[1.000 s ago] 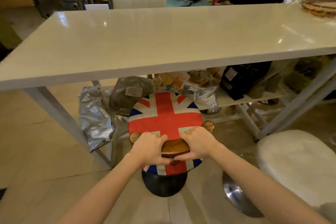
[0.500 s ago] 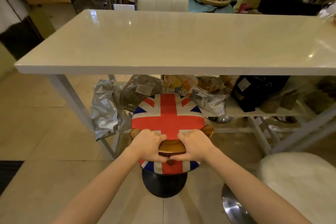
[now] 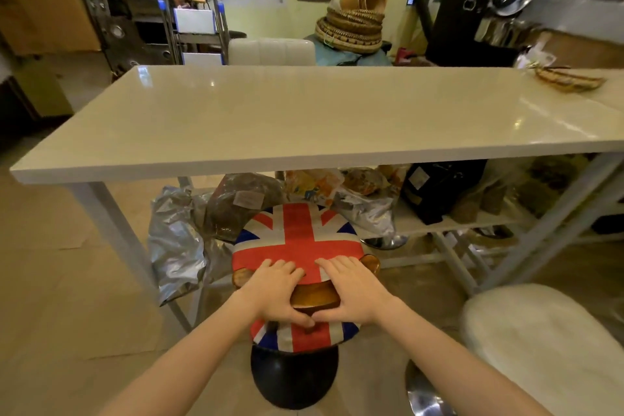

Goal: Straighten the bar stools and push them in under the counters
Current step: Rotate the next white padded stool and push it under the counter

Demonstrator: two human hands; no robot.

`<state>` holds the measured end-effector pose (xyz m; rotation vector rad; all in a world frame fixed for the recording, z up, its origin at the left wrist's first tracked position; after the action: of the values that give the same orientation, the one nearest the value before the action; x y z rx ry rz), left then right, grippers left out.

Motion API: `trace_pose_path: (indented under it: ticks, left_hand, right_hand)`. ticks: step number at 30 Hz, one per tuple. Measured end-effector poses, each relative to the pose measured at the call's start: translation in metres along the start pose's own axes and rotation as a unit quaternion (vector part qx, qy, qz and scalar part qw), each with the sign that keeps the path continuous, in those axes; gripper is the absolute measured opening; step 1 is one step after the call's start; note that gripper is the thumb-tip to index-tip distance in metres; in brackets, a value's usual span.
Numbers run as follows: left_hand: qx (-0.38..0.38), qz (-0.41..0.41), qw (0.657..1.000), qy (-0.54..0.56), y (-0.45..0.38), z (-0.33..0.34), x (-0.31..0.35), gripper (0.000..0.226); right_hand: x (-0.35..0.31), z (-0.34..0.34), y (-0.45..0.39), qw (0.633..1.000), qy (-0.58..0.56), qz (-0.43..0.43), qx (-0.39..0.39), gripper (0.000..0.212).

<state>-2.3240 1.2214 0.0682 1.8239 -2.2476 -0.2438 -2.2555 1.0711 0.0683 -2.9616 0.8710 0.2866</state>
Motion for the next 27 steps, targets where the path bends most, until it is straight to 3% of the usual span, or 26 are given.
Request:
trace_pose_path:
  ticks: [4,9,18,22,25,27]
  left_hand:
    - [0.062,0.069,0.996,0.020,-0.010,-0.026,0.026,0.096]
    - [0.136,0.168,0.976,0.026,-0.044,-0.043,0.071,0.095]
    - [0.168,0.250,0.953,0.038,-0.092,-0.070,0.207,0.081]
    - [0.179,0.307,0.934,0.026,-0.103,-0.073,0.291,0.087]
    - [0.153,0.332,0.930,0.035,-0.108,-0.063,0.365,0.093]
    - [0.132,0.343,0.929,0.035,-0.115,-0.051,0.416,0.085]
  right_hand:
    - [0.007,-0.018,0.018,0.998,0.005,0.015,0.068,0.095]
    - [0.040,-0.038,0.064,0.986,0.004,0.106,0.125,0.093]
    - [0.113,-0.066,0.212,0.943,0.013,0.286,0.168,0.095]
    - [0.143,-0.080,0.296,0.920,0.034,0.344,0.185,0.091]
    - [0.163,-0.086,0.364,0.902,0.038,0.386,0.192,0.091]
    - [0.175,-0.088,0.411,0.893,0.046,0.405,0.189,0.093]
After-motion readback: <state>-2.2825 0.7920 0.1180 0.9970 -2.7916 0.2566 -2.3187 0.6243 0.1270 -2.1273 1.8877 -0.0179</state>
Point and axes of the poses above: each hand's wrist, its own y-axis away from the middle knuckle, its own z-axis out of the palm, x = y × z, the point moved 3 cm from there along -y, towards the middle knuckle, and after that the axes turned 6 degrees about z, right-handed, at the moved point
